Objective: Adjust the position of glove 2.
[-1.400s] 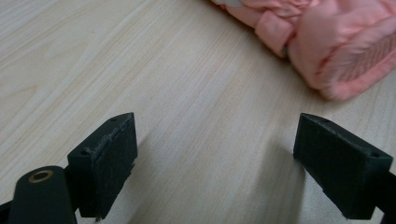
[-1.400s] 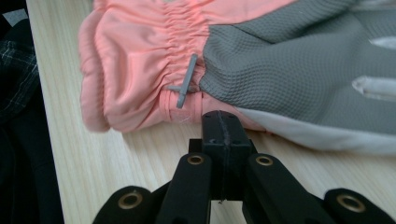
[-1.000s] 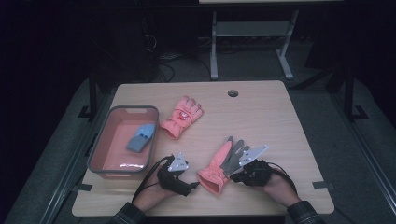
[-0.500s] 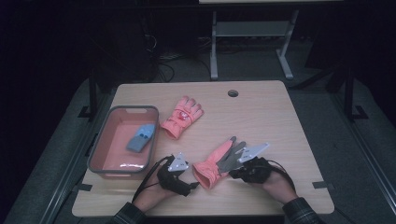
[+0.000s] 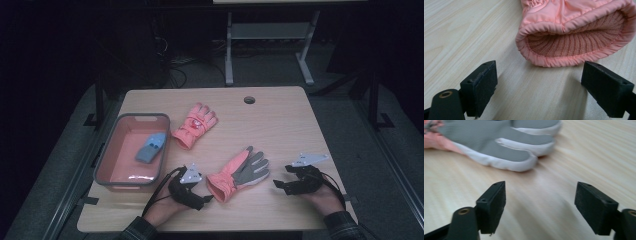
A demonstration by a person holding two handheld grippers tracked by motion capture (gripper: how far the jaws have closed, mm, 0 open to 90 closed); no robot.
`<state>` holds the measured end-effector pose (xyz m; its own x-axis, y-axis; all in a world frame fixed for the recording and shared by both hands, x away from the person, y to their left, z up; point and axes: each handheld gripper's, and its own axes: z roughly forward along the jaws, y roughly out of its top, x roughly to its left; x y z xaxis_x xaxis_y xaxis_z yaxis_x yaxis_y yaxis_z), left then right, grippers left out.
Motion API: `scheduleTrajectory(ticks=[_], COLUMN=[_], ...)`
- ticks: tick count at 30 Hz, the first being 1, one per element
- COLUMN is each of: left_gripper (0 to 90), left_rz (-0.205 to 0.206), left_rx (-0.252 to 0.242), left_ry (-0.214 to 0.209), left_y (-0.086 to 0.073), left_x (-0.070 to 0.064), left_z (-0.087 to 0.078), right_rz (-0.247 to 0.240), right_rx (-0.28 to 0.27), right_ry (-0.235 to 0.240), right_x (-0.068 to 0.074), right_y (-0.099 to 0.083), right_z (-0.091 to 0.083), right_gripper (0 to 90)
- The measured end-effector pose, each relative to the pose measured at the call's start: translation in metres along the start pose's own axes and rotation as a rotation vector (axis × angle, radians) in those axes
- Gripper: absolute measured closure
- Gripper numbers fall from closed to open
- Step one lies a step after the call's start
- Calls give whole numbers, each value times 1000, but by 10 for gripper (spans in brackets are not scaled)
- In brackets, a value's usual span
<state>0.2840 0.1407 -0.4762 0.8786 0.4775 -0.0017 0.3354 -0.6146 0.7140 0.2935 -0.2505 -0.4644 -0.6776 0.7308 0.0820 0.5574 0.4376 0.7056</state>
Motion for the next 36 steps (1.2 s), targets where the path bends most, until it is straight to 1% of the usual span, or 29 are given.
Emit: scheduleTrajectory(ticks=[1, 2, 3, 4, 5, 8, 9, 10, 13, 14, 16, 17, 19, 20, 21, 22, 24, 25, 26, 27, 28, 31, 34, 36], left_gripper=[130, 132, 132, 132, 132, 132, 132, 131, 131, 132, 131, 131, 132, 134, 134, 134, 135, 135, 135, 135, 135, 135, 135, 137], left_rz=[-7, -17, -17, -26, -29, -31, -45, -45, -43, -49, -53, -57, -67, -65, -65, -57, -59, -74, -74, -93, -93, -115, -113, -118], left_rx=[8, 19, 19, 21, 22, 22, 14, 14, 30, 21, 21, 16, 9, 9, 9, 4, -1, -11, -11, -28, -28, -45, -45, -50], left_ry=[3, -3, -3, -1, -3, -4, -6, -6, -12, -11, -8, -7, -7, -3, -3, 13, 17, 29, 29, 31, 31, 45, 50, 64], left_y=[1, 2, 2, 5, 5, 7, 9, 9, 13, 14, 18, 21, 26, 31, 31, 37, 38, 43, 43, 48, 48, 57, 62, 69], left_x=[0, 0, 0, 0, 0, 0, -1, -1, -1, -2, -2, -2, -1, 0, 0, 4, 6, 12, 12, 18, 18, 28, 31, 38], left_z=[0, -1, -1, -2, -2, -4, -6, -6, -11, -13, -16, -19, -23, -25, -25, -29, -31, -34, -34, -37, -37, -42, -43, -43], right_rz=[2, 7, 7, 15, 19, 24, 23, 23, 25, 24, 24, 17, 17, 19, 19, 19, 19, 19, 19, 19, 19, 20, 20, 19], right_rx=[-15, -27, -27, -37, -34, -33, -26, -26, -15, -21, -25, -31, -28, -31, -31, -31, -31, -30, -30, -31, -31, -30, -31, -31], right_ry=[-13, -34, -34, -74, -81, -81, -87, -87, -92, -91, -90, -87, -86, -86, -86, -86, -86, -86, -86, -86, -86, -86, -86, -86], right_x=[-2, -5, -5, -8, -10, -12, -15, -15, -16, -17, -17, -18, -18, -18, -18, -18, -18, -18, -18, -18, -18, -18, -18, -18], right_y=[-1, -2, -2, -5, -6, -7, -9, -9, -11, -11, -11, -12, -12, -12, -12, -12, -12, -12, -12, -12, -12, -12, -12, -12], right_z=[1, 1, 1, 3, 4, 5, 7, 7, 10, 10, 11, 11, 11, 11, 11, 11, 11, 11, 11, 11, 11, 11, 11, 11], right_gripper=[178, 157, 157, 141, 140, 138, 138, 138, 135, 137, 136, 134, 131, 130, 130, 130, 130, 129, 129, 129, 129, 129, 129, 129])
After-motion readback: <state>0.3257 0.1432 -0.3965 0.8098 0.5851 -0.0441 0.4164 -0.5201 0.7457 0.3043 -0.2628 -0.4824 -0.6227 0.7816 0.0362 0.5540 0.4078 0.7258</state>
